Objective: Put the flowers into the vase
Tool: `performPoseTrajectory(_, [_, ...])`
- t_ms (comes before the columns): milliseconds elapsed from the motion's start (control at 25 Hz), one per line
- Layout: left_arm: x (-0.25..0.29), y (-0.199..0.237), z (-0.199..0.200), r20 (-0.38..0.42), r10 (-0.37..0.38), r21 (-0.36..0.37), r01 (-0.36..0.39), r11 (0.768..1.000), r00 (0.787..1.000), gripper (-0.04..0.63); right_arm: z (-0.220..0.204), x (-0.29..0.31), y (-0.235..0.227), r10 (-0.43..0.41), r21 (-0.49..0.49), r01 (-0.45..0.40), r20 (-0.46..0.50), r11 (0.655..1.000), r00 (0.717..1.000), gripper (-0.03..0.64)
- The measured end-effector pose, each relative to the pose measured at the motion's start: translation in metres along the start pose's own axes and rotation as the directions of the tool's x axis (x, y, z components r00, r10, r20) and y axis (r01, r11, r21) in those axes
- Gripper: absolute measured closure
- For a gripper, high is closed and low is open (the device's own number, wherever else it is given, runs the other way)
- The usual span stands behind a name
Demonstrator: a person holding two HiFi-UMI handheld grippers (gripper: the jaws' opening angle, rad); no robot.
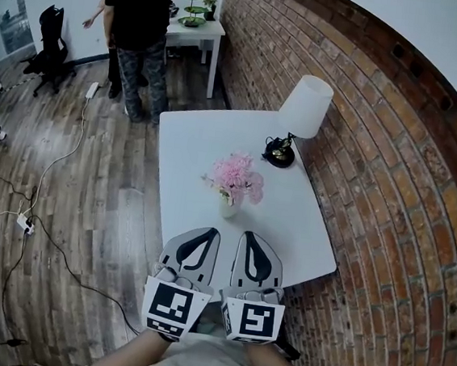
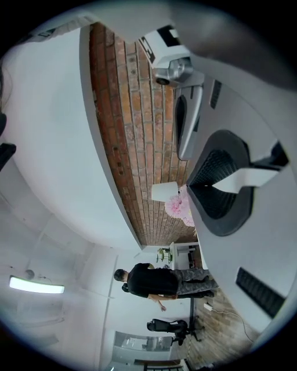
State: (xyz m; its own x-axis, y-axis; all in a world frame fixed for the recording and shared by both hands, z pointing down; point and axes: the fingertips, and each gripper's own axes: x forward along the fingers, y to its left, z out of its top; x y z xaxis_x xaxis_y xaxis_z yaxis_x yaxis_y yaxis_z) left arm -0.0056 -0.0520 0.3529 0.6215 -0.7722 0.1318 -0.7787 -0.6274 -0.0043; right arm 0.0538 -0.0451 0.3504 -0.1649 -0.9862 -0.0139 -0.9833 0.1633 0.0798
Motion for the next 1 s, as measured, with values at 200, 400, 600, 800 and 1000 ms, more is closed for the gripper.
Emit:
performPoseTrajectory(200, [-0.018, -0.027, 0.004, 0.007, 0.039, -0.01, -0.039, 0.999, 0.999, 0.587, 0.005, -0.03, -0.003, 0.055, 0.007, -0.055, -0.008, 0.998, 0.998, 0.604])
performPoseTrajectory(400, [-0.028, -0.042, 0.006, 0.011, 0.059, -0.017, -0.059, 0.998, 0.998, 0.587, 0.009, -0.049, 0.0, 0.092, 0.002, -0.092, -0.011, 0.996, 0.996, 0.604])
performPoseTrajectory(600, [-0.035, -0.044, 0.006, 0.008, 0.056, -0.003, -0.056, 0.998, 0.998, 0.588, 0.015, -0.056, 0.004, 0.101, 0.009, -0.101, 0.004, 0.995, 0.995, 0.604])
performPoseTrajectory(800, [-0.043, -0.044, 0.011, 0.027, 0.047, -0.001, -0.047, 0.999, 0.999, 0.588, 0.02, -0.059, 0.011, 0.099, 0.011, -0.099, 0.009, 0.995, 0.995, 0.607])
performPoseTrajectory(1000, [-0.048, -0.044, 0.012, 0.037, 0.035, -0.007, -0.035, 0.999, 0.999, 0.588, 0.019, -0.063, 0.017, 0.09, 0.011, -0.09, 0.006, 0.996, 0.996, 0.609])
